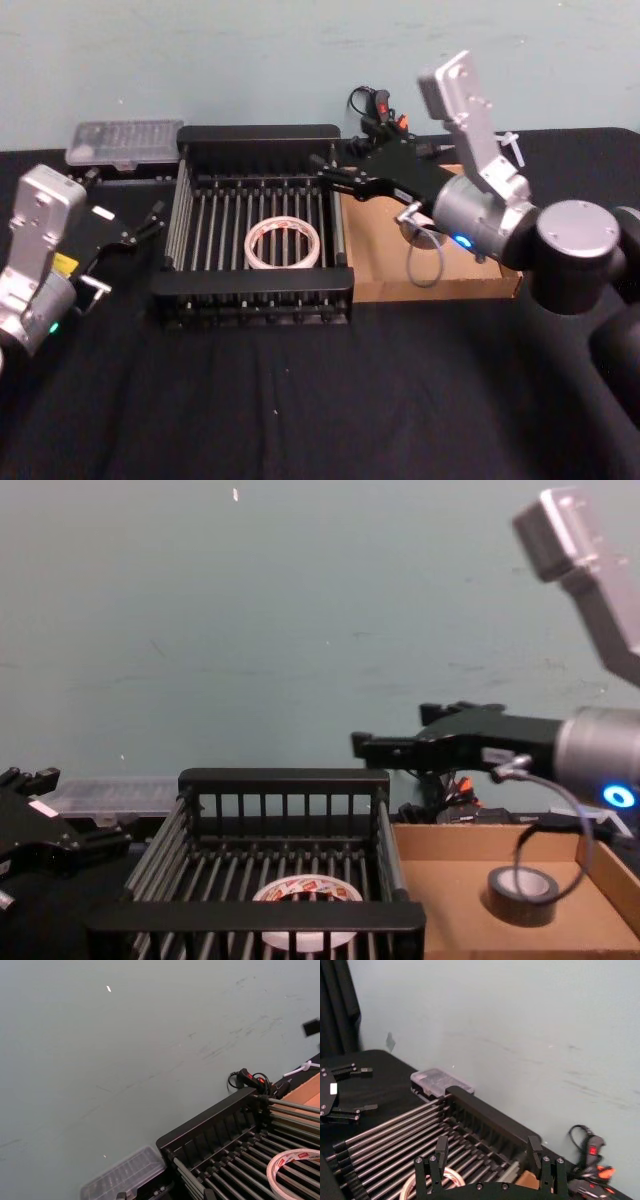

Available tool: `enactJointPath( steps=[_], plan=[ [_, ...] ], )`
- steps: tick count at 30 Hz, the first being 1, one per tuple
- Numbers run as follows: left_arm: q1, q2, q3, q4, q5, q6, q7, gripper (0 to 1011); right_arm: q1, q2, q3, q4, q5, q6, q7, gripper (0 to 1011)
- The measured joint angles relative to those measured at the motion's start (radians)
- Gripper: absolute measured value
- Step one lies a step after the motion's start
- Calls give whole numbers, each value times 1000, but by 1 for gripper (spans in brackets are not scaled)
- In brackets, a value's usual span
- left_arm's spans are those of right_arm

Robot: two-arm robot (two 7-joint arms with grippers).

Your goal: Pick up the white tape and place it into the black box , Pick up the silver tape and place it into the brown box.

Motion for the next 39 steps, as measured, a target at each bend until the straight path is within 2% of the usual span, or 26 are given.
enactJointPath(
  steps=[8, 13, 18, 22, 28, 39],
  plan=[
    [0, 0, 0, 0, 0, 0, 0, 1001, -82, 60, 72, -71, 40, -50, -18, 1002],
    [0, 0, 0, 0, 0, 0, 0, 1001, -131, 91, 117, -81, 54, -72, -41, 1002],
    [0, 0, 0, 0, 0, 0, 0, 1001, -169, 102, 149, -72, 53, -103, -67, 1002],
    [0, 0, 0, 0, 0, 0, 0, 1001, -197, 98, 172, -54, 51, -132, -89, 1002],
    [0, 0, 0, 0, 0, 0, 0, 1001, -239, 64, 209, -22, 40, -177, -134, 1003],
    [0, 0, 0, 0, 0, 0, 0, 1001, -249, 28, 227, 25, -3, -196, -160, 1002]
  ],
)
